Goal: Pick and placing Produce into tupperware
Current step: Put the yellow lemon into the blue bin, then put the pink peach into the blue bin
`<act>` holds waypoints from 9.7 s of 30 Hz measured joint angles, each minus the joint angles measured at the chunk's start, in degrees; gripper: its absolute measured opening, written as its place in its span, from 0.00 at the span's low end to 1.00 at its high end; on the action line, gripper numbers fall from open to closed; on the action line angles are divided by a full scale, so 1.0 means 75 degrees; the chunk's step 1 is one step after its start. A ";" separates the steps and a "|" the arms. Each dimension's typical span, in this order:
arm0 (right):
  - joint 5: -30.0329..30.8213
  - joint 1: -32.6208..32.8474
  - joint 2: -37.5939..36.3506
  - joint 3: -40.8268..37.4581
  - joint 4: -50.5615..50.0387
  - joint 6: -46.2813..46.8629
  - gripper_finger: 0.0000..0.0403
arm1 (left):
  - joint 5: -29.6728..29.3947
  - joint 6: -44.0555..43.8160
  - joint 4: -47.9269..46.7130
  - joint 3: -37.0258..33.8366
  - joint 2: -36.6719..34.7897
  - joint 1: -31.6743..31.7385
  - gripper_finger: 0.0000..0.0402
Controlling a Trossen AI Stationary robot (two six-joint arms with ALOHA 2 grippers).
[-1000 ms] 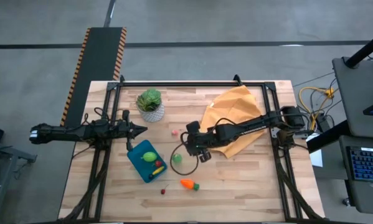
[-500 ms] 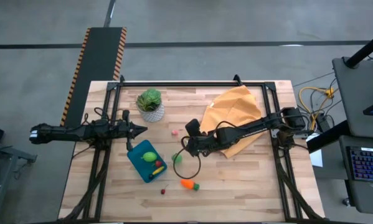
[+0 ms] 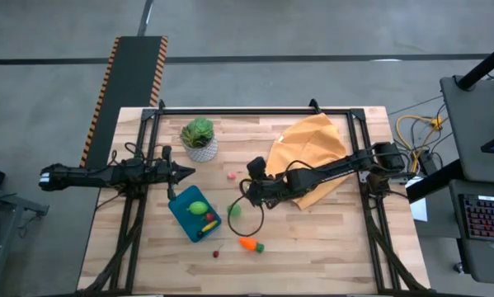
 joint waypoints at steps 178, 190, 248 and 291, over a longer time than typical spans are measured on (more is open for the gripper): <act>-0.3851 -0.0015 0.1403 0.0794 0.5864 0.4648 0.49 | -0.0011 0.0000 0.0039 -0.0002 -0.0015 -0.0001 0.00; -0.4225 -0.0016 0.2882 0.3339 0.3273 0.4824 0.49 | -0.0007 0.0001 0.0059 0.0000 -0.0015 0.0000 0.00; -0.4424 0.0099 0.3540 0.3787 0.1960 0.5200 0.52 | -0.0003 0.0029 0.0050 -0.0002 -0.0038 -0.0001 0.00; -0.4023 0.0076 0.3128 0.4572 0.2151 0.4320 0.60 | -0.0003 0.0029 0.0050 -0.0002 -0.0038 -0.0001 0.00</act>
